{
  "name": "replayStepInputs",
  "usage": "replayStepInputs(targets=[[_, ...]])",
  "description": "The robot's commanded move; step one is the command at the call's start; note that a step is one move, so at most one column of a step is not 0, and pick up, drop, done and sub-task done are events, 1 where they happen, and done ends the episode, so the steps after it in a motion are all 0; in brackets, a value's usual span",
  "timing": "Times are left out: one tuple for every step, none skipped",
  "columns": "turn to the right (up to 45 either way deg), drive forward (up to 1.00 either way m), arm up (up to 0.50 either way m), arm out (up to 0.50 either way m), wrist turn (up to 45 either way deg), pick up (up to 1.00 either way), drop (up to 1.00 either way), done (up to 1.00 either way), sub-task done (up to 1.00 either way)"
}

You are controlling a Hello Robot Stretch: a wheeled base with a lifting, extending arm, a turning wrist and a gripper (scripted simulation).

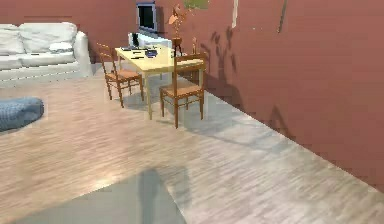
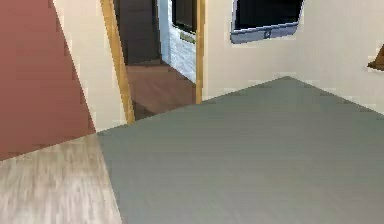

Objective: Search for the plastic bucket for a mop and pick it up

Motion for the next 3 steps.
replayStepInputs(targets=[[15.0,0.00,0.00,0.00,0.0,0.00,0.00,0.00,0.00],[0.0,0.05,0.00,0.00,0.0,0.00,0.00,0.00,0.00],[-45.0,0.00,0.00,0.00,0.0,0.00,0.00,0.00,0.00]])
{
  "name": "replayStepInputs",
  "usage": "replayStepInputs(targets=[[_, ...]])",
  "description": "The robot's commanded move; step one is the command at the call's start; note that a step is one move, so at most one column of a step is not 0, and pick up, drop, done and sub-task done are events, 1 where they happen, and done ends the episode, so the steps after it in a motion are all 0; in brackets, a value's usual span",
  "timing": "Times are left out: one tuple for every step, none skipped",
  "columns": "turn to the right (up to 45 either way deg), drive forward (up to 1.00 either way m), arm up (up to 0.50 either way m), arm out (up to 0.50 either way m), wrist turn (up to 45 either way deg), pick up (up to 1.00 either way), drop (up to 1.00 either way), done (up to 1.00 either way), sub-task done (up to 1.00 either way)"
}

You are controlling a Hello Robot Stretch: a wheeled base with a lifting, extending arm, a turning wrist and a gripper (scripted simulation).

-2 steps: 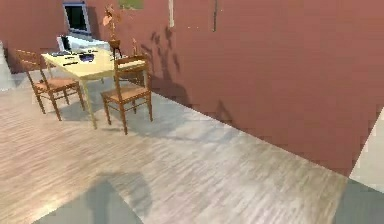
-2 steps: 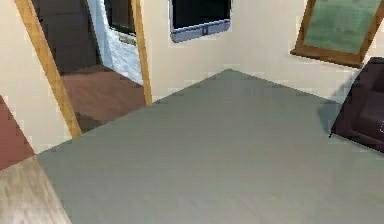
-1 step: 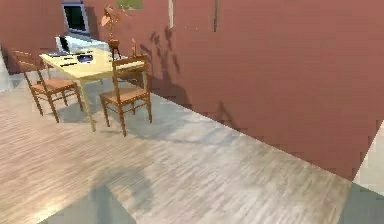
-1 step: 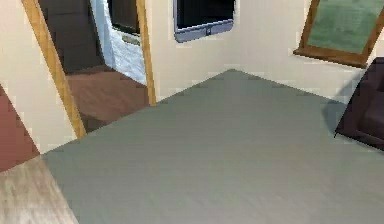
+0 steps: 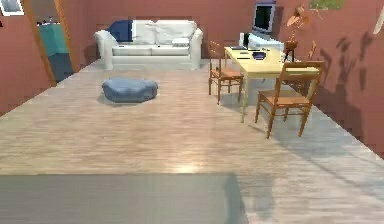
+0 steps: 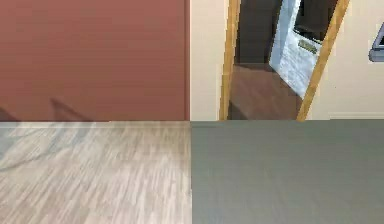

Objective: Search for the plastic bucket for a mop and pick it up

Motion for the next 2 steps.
replayStepInputs(targets=[[-27.0,0.00,0.00,0.00,0.0,0.00,0.00,0.00,0.00],[0.0,0.05,0.00,0.00,0.0,0.00,0.00,0.00,0.00]])
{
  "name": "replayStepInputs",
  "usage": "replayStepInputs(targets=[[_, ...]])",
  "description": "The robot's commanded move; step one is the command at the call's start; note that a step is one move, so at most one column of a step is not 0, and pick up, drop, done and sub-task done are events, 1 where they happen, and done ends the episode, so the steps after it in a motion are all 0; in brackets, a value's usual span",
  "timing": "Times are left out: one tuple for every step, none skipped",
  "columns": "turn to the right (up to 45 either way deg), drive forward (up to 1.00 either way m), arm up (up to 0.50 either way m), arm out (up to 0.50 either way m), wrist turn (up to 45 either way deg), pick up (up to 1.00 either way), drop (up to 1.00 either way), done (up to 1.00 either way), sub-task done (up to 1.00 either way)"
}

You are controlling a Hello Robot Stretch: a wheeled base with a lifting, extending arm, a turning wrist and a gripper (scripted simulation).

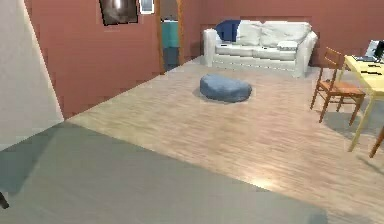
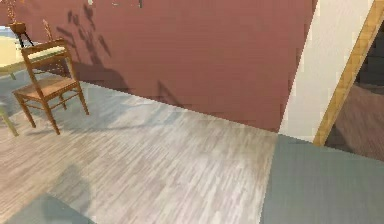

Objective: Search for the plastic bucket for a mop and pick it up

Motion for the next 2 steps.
replayStepInputs(targets=[[-45.0,0.00,0.00,0.00,0.0,0.00,0.00,0.00,0.00],[-15.0,0.00,0.00,0.00,0.0,0.00,0.00,0.00,0.00]])
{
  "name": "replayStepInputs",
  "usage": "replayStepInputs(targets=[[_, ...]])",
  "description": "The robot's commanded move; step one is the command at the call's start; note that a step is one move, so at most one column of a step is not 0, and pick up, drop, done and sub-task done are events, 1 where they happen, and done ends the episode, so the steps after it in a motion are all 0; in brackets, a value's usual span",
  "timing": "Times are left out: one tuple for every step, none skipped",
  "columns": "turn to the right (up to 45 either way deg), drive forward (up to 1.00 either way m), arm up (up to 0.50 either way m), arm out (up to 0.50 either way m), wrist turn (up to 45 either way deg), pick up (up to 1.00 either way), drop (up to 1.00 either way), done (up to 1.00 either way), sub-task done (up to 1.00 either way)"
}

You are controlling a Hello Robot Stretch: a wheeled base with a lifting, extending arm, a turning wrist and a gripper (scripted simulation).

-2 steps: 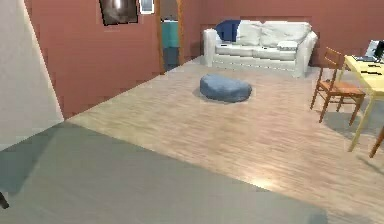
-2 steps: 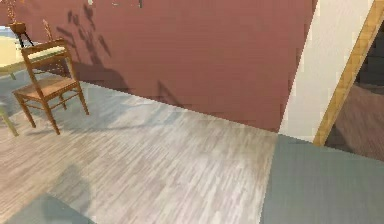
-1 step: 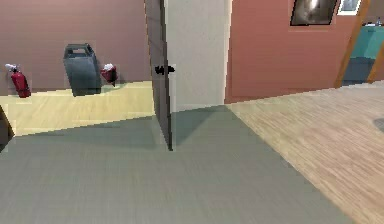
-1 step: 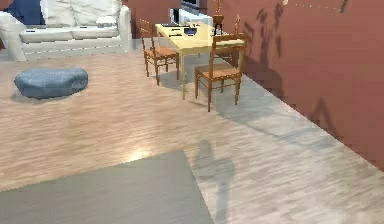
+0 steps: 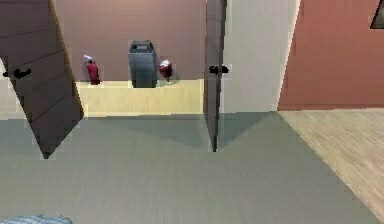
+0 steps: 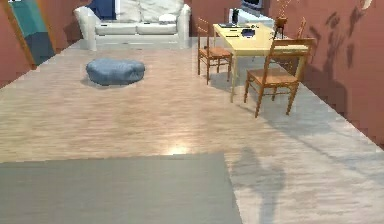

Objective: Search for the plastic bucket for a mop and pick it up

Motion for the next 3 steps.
replayStepInputs(targets=[[0.0,1.00,0.00,0.00,0.0,0.00,0.00,0.00,0.00],[0.0,0.35,0.00,0.00,0.0,0.00,0.00,0.00,0.00],[-36.0,0.00,0.00,0.00,0.0,0.00,0.00,0.00,0.00]])
